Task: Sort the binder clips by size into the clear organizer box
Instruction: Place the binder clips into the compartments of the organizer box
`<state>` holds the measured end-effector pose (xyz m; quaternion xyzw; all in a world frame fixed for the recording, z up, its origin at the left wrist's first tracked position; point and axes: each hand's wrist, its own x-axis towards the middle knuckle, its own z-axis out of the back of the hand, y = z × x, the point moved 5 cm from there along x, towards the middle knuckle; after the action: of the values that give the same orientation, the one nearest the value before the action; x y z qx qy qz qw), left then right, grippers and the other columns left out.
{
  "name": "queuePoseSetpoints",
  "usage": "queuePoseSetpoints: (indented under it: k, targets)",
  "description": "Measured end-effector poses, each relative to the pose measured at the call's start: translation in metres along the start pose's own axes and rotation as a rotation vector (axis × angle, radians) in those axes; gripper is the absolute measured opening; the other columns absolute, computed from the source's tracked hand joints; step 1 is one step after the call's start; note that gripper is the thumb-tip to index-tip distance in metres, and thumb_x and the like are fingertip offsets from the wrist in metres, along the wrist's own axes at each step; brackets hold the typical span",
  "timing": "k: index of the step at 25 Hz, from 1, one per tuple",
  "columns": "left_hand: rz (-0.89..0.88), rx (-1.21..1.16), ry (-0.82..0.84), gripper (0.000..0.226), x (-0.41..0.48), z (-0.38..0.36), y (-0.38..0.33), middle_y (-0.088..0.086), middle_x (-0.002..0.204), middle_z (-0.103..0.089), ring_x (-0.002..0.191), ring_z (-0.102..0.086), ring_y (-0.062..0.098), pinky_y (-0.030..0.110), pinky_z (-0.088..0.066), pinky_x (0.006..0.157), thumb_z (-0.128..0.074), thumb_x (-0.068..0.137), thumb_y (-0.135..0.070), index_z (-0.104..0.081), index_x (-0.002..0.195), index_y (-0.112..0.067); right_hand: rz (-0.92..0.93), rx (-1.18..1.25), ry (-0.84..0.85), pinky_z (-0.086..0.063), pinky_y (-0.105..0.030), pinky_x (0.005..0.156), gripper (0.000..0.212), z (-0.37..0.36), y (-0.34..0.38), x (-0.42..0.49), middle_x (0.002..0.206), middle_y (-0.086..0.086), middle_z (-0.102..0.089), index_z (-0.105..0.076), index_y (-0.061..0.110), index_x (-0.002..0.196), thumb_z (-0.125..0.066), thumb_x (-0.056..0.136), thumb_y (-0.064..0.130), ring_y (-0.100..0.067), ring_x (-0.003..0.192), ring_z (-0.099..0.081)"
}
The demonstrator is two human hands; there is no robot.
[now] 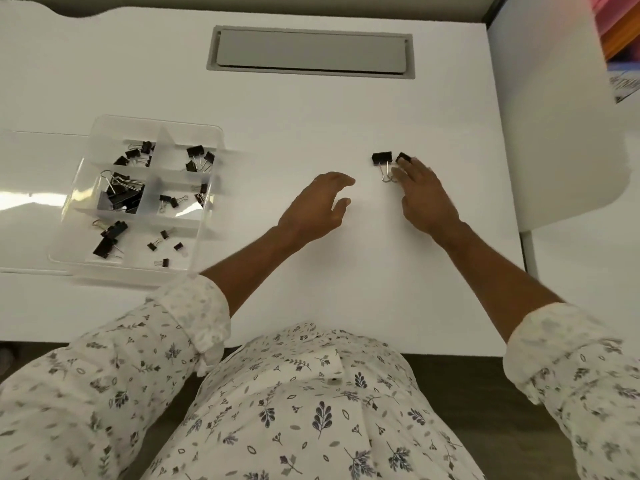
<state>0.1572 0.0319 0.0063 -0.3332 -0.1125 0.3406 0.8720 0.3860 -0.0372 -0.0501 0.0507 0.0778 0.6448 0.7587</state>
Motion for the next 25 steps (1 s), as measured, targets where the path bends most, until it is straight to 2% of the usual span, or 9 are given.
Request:
queuePoseSetpoints:
  k: [4,7,9,12,13,15,18,21,25]
  targets:
    - [-0.019,0.077,0.091,0.042,0.035,-0.021,-0.006,0.004,0.149,-0.052,0.141,-0.044,0.024,0.035,-0.038,0.116,-0.054,0.101,-0.016,-0.054,0.143,-0.011,-0.09,0.156,-0.079,-0.043,-0.049,0.111,0.052,-0.001,0.006,-0.036,0.15,-0.018,-0.049,-0.057,0.002,0.135,-0.053,0.084,-0.006,-0.04,0.137,-0.044]
    - [-0.054,0.136,0.143,0.049,0.072,-0.036,-0.015,0.008,0.156,-0.044,0.146,-0.038,0.029,0.039,-0.039,0.116,-0.05,0.097,-0.002,-0.05,0.146,-0.007,-0.108,0.179,-0.119,-0.047,-0.044,0.101,0.041,0.0,0.018,-0.071,0.149,-0.01,-0.052,-0.061,0.01,0.13,-0.057,0.09,0.003,-0.033,0.129,-0.049]
    - [-0.101,0.224,0.225,0.064,0.096,-0.048,-0.021,0.007,0.164,-0.033,0.153,-0.026,0.031,0.04,-0.038,0.118,-0.045,0.09,0.009,-0.043,0.152,-0.006,-0.117,0.189,-0.13,-0.045,-0.042,0.099,0.044,0.002,0.022,-0.09,0.151,-0.005,-0.049,-0.058,0.015,0.135,-0.059,0.092,0.006,-0.028,0.127,-0.049]
    - [-0.173,0.413,0.361,0.078,0.116,-0.063,-0.016,-0.001,0.171,-0.015,0.159,-0.007,0.027,0.037,-0.043,0.113,-0.043,0.084,0.014,-0.034,0.157,-0.01,-0.117,0.246,-0.153,-0.042,-0.037,0.105,0.054,0.007,0.021,-0.105,0.154,-0.005,-0.045,-0.05,0.014,0.146,-0.056,0.094,0.002,-0.027,0.129,-0.047]
    - [-0.18,0.432,0.376,0.078,0.117,-0.065,-0.013,-0.003,0.171,-0.013,0.158,-0.008,0.026,0.037,-0.046,0.109,-0.043,0.083,0.014,-0.036,0.156,-0.012,-0.117,0.275,-0.16,-0.04,-0.035,0.109,0.057,0.009,0.017,-0.106,0.154,-0.005,-0.045,-0.048,0.014,0.148,-0.054,0.093,-0.002,-0.026,0.132,-0.045]
    - [-0.177,0.432,0.321,0.071,0.113,-0.063,-0.009,-0.002,0.168,-0.023,0.153,-0.022,0.028,0.041,-0.051,0.098,-0.043,0.085,0.014,-0.047,0.15,-0.014,-0.103,0.324,-0.153,-0.036,-0.034,0.118,0.063,0.01,0.01,-0.105,0.156,-0.007,-0.042,-0.045,0.011,0.15,-0.05,0.091,-0.009,-0.025,0.14,-0.04]
    - [-0.165,0.396,0.2,0.049,0.096,-0.054,-0.002,0.005,0.152,-0.046,0.129,-0.048,0.033,0.047,-0.054,0.092,-0.045,0.093,0.006,-0.058,0.138,-0.011,-0.02,0.315,-0.085,-0.031,-0.034,0.122,0.064,0.003,0.002,-0.096,0.161,-0.007,-0.037,-0.042,0.009,0.152,-0.046,0.092,-0.012,-0.025,0.147,-0.035]
    - [-0.064,0.267,0.149,0.038,0.073,-0.043,0.013,0.007,0.139,-0.055,0.122,-0.055,0.03,0.044,-0.052,0.097,-0.053,0.098,-0.006,-0.061,0.136,-0.01,0.055,0.288,-0.039,-0.036,-0.033,0.118,0.054,-0.001,-0.001,-0.084,0.159,-0.005,-0.04,-0.046,0.011,0.15,-0.047,0.098,-0.005,-0.026,0.143,-0.04]
    - [0.146,-0.037,0.038,0.036,0.023,-0.026,0.028,0.004,0.122,-0.065,0.115,-0.061,0.022,0.028,-0.048,0.098,-0.07,0.091,-0.018,-0.068,0.127,-0.015,0.011,0.286,-0.027,-0.051,-0.044,0.101,0.043,0.003,-0.003,-0.068,0.146,-0.007,-0.053,-0.056,0.01,0.141,-0.054,0.099,0.003,-0.032,0.118,-0.056]
